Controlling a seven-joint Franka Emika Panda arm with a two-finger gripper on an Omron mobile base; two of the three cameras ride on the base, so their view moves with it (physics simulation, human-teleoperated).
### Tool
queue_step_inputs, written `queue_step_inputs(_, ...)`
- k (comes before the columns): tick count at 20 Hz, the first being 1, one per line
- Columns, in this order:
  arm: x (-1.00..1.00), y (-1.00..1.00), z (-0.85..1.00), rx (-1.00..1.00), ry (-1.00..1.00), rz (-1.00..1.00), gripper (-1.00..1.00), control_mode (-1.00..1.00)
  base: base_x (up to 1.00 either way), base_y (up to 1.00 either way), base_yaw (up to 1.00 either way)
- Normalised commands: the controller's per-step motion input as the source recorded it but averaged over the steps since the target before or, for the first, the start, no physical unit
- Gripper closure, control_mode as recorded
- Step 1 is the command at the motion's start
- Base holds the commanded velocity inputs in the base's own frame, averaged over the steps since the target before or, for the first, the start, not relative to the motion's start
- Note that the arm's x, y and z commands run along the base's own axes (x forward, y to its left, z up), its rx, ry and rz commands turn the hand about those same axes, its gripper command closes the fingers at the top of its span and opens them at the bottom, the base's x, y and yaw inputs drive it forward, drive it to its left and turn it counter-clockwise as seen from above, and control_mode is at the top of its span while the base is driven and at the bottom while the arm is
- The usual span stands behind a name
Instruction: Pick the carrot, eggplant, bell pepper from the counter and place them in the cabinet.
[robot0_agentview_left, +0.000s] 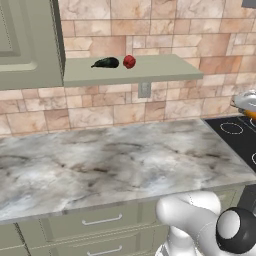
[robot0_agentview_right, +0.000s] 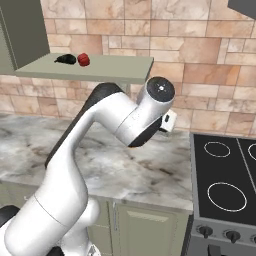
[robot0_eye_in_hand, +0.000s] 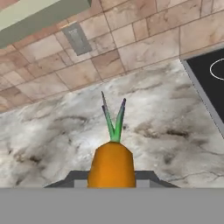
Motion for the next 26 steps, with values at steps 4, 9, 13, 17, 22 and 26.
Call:
queue_step_inputs(4, -0.13, 0.11, 1.0, -0.02, -0.33, 0.0, 1.0, -1.0, 0.0, 0.0, 0.0)
queue_step_inputs(9, 0.01, 0.2, 1.0, -0.05, -0.21, 0.03, 1.0, -1.0, 0.0, 0.0, 0.0)
queue_step_inputs(13, 0.43, 0.28, 0.97, -0.09, -0.14, 0.04, 1.0, -1.0, 0.0, 0.0, 0.0)
queue_step_inputs(17, 0.93, 0.38, 0.41, -0.1, 0.0, 0.05, 1.0, -1.0, 0.0, 0.0, 0.0)
queue_step_inputs(22, 0.9, 0.45, -0.03, -0.1, 0.0, 0.0, 1.0, -1.0, 0.0, 0.0, 0.0)
queue_step_inputs(26, 1.0, 0.49, -0.39, -0.07, 0.0, 0.0, 1.0, -1.0, 0.0, 0.0, 0.0)
